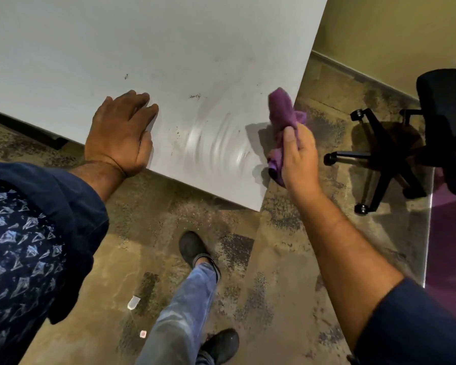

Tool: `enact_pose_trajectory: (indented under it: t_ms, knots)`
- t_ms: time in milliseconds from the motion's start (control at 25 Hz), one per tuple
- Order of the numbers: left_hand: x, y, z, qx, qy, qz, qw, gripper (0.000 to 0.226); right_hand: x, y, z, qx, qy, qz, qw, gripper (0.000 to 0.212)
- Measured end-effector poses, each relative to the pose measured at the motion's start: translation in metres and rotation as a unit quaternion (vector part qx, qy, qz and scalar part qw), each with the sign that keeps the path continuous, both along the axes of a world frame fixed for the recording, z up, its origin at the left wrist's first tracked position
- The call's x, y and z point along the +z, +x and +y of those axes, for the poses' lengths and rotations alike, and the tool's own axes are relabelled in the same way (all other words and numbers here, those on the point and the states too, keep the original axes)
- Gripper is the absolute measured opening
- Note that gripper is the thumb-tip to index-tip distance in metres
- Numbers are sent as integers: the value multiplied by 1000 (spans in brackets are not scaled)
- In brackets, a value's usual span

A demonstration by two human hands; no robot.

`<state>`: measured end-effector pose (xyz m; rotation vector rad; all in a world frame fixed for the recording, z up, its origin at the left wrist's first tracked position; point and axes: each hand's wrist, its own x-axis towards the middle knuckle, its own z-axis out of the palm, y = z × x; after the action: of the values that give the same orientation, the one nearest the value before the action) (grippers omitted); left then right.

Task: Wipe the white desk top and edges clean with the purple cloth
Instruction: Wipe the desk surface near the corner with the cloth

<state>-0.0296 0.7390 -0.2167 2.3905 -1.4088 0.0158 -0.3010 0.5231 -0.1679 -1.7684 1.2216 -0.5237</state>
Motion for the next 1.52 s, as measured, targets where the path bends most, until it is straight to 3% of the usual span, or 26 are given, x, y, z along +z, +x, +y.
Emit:
enact_pose_trajectory:
  t_ms: [80, 120, 200, 280, 480, 560, 720, 880, 960, 1040, 1080, 1120, 1280, 1520]
  knots:
    - [-1, 1, 0, 1, 0, 3, 1000, 63, -28, 1, 12, 113, -100, 151, 977, 46]
    - [-1, 1, 0, 3, -1, 3, 1000, 63, -37, 2, 19, 130, -157, 165, 965, 46]
    - [-2, 2, 1, 3, -3, 4, 1000, 63, -39, 3, 32, 97, -208, 142, 963, 45]
    - [-2, 3, 0, 3, -8, 6, 1000, 64, -39, -2, 49, 70, -195, 129, 970, 46]
    - [-4, 2, 2, 2, -10, 12, 1000, 64, -35, -31, 105, 97, -214, 171, 957, 53]
    - [-5, 3, 2, -1, -8, 13, 1000, 65, -30, -38, 115, 124, -220, 180, 951, 47]
    - [-11, 8, 2, -1, -17, 5, 1000, 66, 2, -16, 107, 183, -166, 78, 966, 11]
    - [-15, 9, 4, -7, -28, -1, 1000, 63, 19, 57, 22, 44, -206, 9, 978, 18]
    - [-16, 10, 4, -11, -27, -3, 1000, 63, 13, 92, -18, 145, -207, 55, 966, 29]
    - [-18, 11, 4, -14, -30, -3, 999, 63, -5, 109, -43, 282, -288, 191, 895, 41]
    - [-18, 11, 4, -14, -31, -2, 999, 63, -14, 113, -50, 311, -329, 230, 862, 46]
    - [-18, 12, 4, -13, -32, -2, 999, 63, -20, 117, -53, 315, -346, 238, 851, 48]
    - [-18, 11, 4, -14, -27, -6, 1000, 63, -31, 131, -37, 275, -339, 177, 882, 43]
    - [-12, 10, 3, -12, -16, 3, 1000, 64, -30, 108, 27, 379, -291, 121, 870, 51]
